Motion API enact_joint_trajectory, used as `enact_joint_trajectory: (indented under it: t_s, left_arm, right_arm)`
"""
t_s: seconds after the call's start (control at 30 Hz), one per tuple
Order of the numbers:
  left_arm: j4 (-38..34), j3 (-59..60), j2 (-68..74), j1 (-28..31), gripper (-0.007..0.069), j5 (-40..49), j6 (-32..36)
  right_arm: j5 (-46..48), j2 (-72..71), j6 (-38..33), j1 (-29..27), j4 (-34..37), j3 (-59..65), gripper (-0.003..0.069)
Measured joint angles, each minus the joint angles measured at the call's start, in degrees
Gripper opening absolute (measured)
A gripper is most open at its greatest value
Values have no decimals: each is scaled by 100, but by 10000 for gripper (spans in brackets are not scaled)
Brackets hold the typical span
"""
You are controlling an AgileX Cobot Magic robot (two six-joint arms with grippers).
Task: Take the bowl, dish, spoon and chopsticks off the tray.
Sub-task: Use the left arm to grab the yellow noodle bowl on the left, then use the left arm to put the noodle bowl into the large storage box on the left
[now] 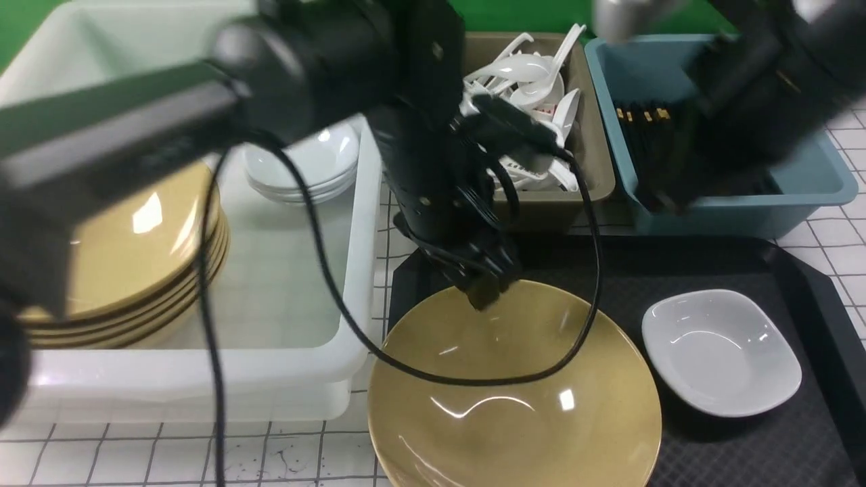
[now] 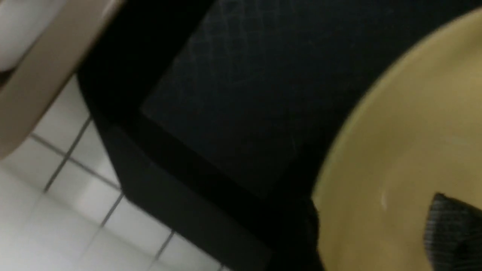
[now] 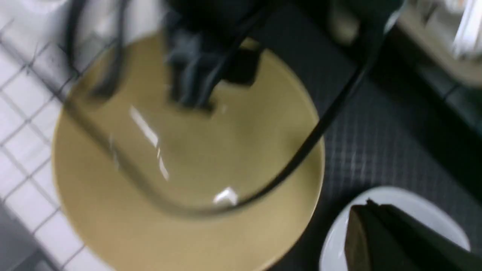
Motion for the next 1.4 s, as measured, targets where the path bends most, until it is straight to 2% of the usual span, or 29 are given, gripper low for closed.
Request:
enact_joint_trajectory:
  t_s: [0.03, 0.1, 0.23, 0.3, 0.37, 0.4, 0.43, 0.5, 0.57, 0.7, 0.9, 1.07, 1.1, 1.13, 1.17, 1.23, 1.33, 1.4]
  left_arm:
    - [61, -31, 187, 0, 463, -84, 0]
    - [105, -31, 330, 0, 481, -119, 0]
    - [127, -31, 627, -8, 477, -117, -31]
    - [79, -31, 681, -16, 424, -58, -123]
    - [34, -31, 676, -28, 308, 15, -278]
    - [29, -31, 676, -28, 308, 24, -291]
    - [28, -38, 646, -28, 217, 110, -306]
    - [-109, -38, 491, -22, 106, 370, -324]
    - [-203, -38, 321, -22, 51, 401, -351]
    - [-174, -38, -146, -40, 5, 390, -361]
    - [-153, -31, -1045, 193, 4, 343, -394]
    - [-880, -31, -2002, 1367, 4, 368, -497]
    - [-1106, -31, -2334, 1980, 4, 442, -508]
    - [-1106, -31, -2334, 1980, 4, 442, -508]
    - [-1219, -31, -2575, 2647, 4, 500, -512]
    - [-1253, -31, -2743, 3320, 4, 527, -512]
    - [-1217, 122, -3010, 4805, 4, 519, -512]
    - [-1217, 336, -3044, 5296, 4, 519, -512]
  right_arm:
    - [-52, -254, 6, 0, 0, 299, 36]
    - [-105, -414, 12, 0, 0, 488, 36]
    - [-181, -718, 17, 2, 0, 843, 36]
    - [-208, -767, 17, 2, -5, 924, 36]
    - [-278, -768, 17, 2, -6, 943, 36]
    - [-288, -768, 17, 2, -6, 943, 36]
    - [-409, -768, 17, 2, 0, 943, 36]
    - [-526, -768, 17, 2, 5, 943, 36]
    - [-597, -768, 0, 2, 5, 917, 36]
    - [-624, -753, -94, 95, -19, 553, 36]
    - [-641, -533, -194, 616, -13, -393, 36]
    - [-641, -119, -311, 1316, -7, -1277, 38]
    - [-624, 89, -375, 1557, -7, -1548, 40]
    - [-627, 89, -375, 1557, -7, -1548, 40]
    - [-594, 218, -456, 1668, -7, -1676, 40]
    - [-551, 335, -515, 1774, -1, -1755, 41]
    - [-445, 488, -635, 1820, -22, -1790, 43]
    - [-430, 517, -640, 1820, -90, -1790, 43]
